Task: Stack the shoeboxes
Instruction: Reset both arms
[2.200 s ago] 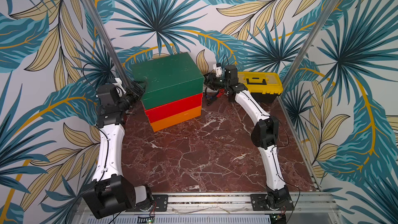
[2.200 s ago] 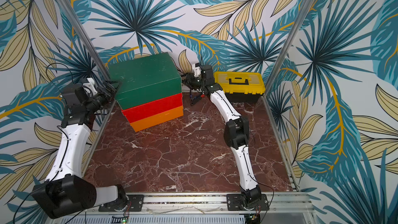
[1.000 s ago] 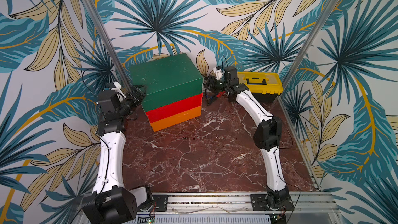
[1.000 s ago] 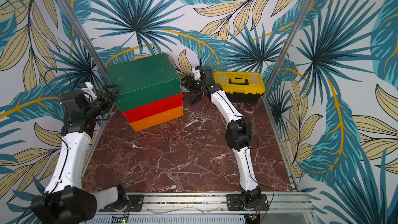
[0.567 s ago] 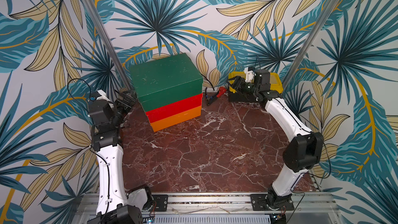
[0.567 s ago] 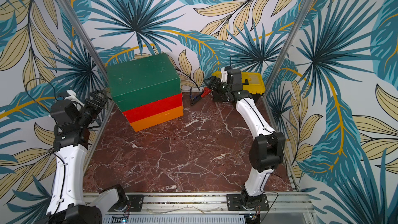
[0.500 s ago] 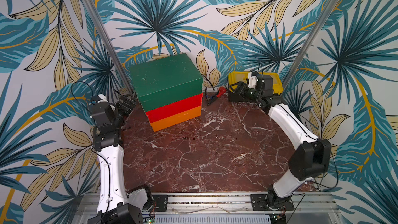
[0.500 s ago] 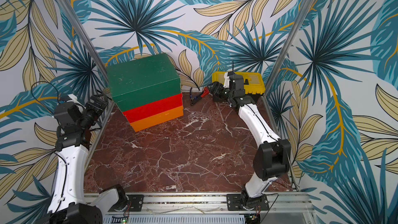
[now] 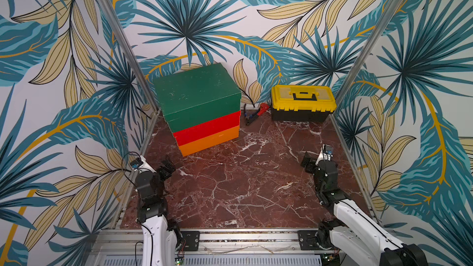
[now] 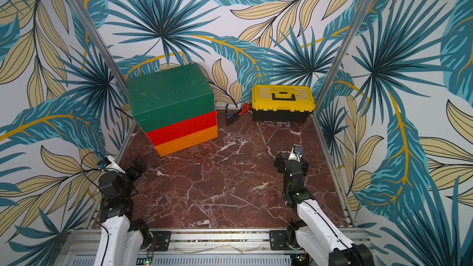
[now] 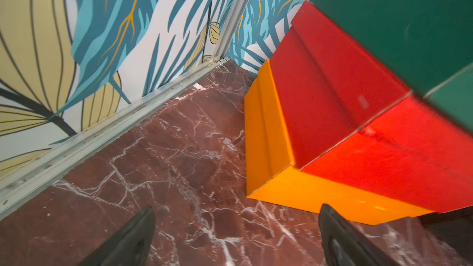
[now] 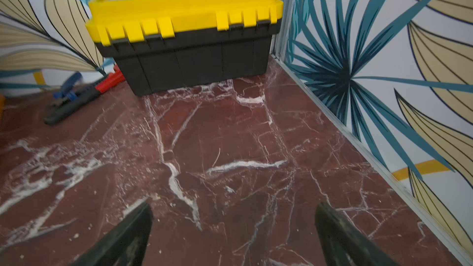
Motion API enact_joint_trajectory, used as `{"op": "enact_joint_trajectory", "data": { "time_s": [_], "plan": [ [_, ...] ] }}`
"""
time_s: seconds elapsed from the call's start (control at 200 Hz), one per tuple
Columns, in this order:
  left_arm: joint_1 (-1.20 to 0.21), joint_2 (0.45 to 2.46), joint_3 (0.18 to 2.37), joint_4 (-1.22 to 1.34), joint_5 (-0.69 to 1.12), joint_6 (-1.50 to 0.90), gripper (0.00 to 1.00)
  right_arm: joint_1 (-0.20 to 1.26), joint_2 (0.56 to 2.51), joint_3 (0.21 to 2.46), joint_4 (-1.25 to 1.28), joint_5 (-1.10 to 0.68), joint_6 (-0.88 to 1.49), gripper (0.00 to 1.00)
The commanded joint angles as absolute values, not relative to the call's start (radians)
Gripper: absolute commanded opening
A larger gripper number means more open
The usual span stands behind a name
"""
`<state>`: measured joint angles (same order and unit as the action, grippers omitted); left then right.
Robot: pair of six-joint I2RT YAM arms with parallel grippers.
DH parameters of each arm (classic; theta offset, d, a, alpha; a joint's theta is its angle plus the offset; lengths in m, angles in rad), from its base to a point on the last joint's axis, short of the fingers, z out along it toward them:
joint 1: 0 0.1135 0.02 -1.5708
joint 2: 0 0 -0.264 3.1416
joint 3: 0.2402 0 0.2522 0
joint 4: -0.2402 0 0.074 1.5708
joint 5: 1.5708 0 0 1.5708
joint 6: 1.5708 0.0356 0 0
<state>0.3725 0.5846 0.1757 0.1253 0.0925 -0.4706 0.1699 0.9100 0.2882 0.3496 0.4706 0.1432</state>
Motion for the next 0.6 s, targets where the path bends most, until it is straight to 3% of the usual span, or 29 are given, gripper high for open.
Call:
{"op": "enact_joint_trajectory", "data": {
  "time_s": [0.0, 0.15, 0.386, 0.426, 0.501, 0.561, 0.596],
  "plan": [
    [0.316, 0.614, 0.098, 0.391, 0.015, -0.363, 1.00, 0.170, 0.966, 0.263, 0.542, 0.513, 0.077, 0.99],
    [0.287, 0.899, 0.118, 0.584, 0.018, -0.353, 1.00, 0.149, 1.152, 0.233, 0.791, 0.572, 0.079, 0.99],
    [0.191, 1.143, 0.173, 0.813, -0.008, -0.279, 1.00, 0.124, 1.400, 0.297, 0.980, 0.568, 0.007, 0.99],
    [0.185, 1.189, 0.201, 0.822, 0.005, -0.270, 1.00, 0.104, 1.471, 0.330, 1.018, 0.516, -0.018, 0.99],
    [0.172, 1.239, 0.236, 0.833, -0.024, -0.253, 1.00, 0.035, 1.436, 0.413, 0.745, 0.409, 0.088, 1.00],
    [0.156, 1.233, 0.234, 0.834, -0.052, -0.245, 1.00, 0.008, 1.508, 0.345, 0.981, 0.380, 0.060, 0.99],
    [0.146, 1.224, 0.228, 0.834, -0.051, -0.235, 1.00, 0.008, 1.504, 0.340, 0.978, 0.374, 0.055, 0.99]
  ]
}}
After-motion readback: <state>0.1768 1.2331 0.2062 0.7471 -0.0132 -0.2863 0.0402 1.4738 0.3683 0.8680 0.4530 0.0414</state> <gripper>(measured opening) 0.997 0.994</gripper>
